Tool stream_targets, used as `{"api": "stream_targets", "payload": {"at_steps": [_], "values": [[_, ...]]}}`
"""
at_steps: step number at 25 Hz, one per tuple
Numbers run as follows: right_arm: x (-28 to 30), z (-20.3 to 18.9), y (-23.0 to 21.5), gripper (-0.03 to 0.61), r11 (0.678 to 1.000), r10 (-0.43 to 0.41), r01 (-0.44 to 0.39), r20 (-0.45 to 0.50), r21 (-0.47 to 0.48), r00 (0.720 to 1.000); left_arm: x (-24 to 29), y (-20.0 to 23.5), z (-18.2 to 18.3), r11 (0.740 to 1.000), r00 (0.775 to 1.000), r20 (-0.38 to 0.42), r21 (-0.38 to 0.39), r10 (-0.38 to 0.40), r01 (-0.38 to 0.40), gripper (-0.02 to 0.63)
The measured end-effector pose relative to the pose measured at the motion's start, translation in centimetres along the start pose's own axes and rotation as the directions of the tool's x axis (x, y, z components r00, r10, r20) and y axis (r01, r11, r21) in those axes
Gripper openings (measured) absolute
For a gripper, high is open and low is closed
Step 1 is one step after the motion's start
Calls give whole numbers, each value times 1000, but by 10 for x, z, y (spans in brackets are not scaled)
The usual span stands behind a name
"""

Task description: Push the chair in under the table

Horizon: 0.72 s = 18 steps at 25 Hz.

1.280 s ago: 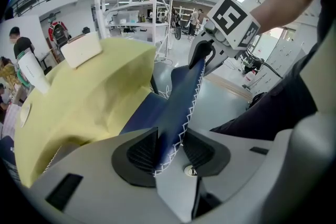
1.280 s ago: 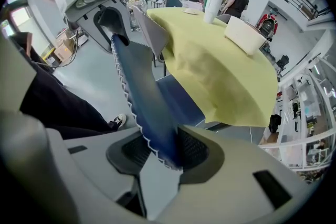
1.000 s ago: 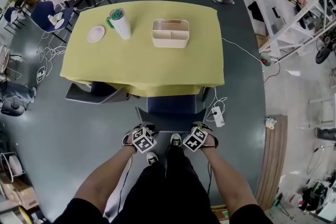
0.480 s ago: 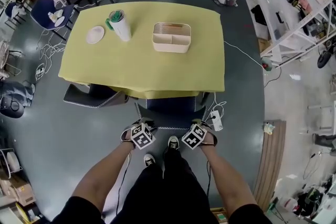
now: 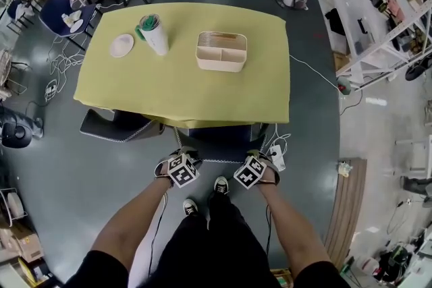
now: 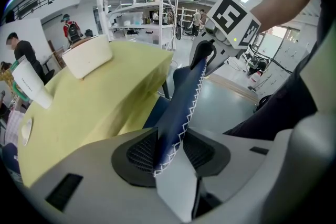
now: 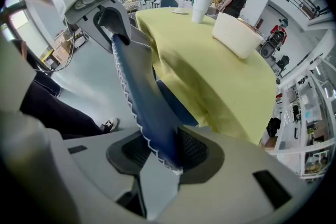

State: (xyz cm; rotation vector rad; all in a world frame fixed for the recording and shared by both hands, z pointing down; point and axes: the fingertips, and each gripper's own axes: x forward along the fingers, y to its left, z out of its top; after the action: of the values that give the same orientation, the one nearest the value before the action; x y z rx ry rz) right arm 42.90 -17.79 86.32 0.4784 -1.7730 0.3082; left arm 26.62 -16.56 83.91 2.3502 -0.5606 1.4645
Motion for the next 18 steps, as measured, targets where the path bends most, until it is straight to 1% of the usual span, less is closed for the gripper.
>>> {"api": "stream_targets", "payload": {"at_steps": [18], "values": [[5,15,-27,147,1000,-11,11,16,4,1000,5,28,13,1000,1000,6,-6,26,-26,153]]}}
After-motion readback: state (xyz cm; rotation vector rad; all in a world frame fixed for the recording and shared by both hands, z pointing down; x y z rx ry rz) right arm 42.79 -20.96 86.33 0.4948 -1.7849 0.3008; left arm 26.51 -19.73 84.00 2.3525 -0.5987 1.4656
